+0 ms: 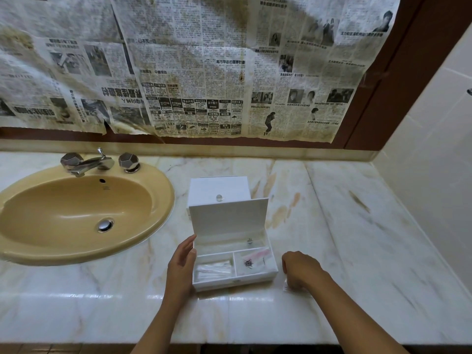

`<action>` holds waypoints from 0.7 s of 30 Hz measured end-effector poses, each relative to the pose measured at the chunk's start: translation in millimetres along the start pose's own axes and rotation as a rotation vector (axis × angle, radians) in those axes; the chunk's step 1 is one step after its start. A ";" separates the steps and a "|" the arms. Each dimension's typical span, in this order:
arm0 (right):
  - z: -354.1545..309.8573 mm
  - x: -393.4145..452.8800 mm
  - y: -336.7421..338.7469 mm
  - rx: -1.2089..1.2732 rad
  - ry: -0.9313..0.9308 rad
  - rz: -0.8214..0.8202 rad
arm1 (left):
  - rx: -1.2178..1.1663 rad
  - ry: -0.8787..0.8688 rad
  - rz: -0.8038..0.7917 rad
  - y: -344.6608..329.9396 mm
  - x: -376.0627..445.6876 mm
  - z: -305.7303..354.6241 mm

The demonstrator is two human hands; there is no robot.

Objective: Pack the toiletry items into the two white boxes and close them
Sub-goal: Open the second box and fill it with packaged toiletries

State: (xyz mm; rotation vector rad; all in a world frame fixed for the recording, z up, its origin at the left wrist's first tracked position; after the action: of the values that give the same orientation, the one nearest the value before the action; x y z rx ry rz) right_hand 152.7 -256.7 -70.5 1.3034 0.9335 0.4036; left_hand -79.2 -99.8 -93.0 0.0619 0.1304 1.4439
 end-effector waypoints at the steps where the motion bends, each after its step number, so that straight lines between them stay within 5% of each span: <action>1: 0.1 0.8 -0.2 0.005 -0.004 0.011 | -0.002 -0.002 -0.001 -0.2 -0.4 0.7; 11: 0.6 3.3 11.7 0.149 -0.029 0.140 | 0.004 0.007 -0.005 1.2 1.2 -2.2; 21: -22.1 -4.8 70.5 0.603 -0.008 0.690 | -0.024 0.031 -0.015 0.8 -0.1 -0.6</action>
State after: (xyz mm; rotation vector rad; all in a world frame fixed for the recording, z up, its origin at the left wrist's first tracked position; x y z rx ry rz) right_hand 149.6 -227.6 -2.5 2.1860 0.5843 0.6726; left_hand -80.0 -99.7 -93.5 0.0187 0.1390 1.4316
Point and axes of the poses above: each hand's wrist, its own x-axis towards the middle knuckle, its own y-axis out of the back of the hand, z = x × y, the point moved 4 cm from there along x, towards the middle knuckle, and after that the axes turned 15 degrees about z, right-handed, at the moved point
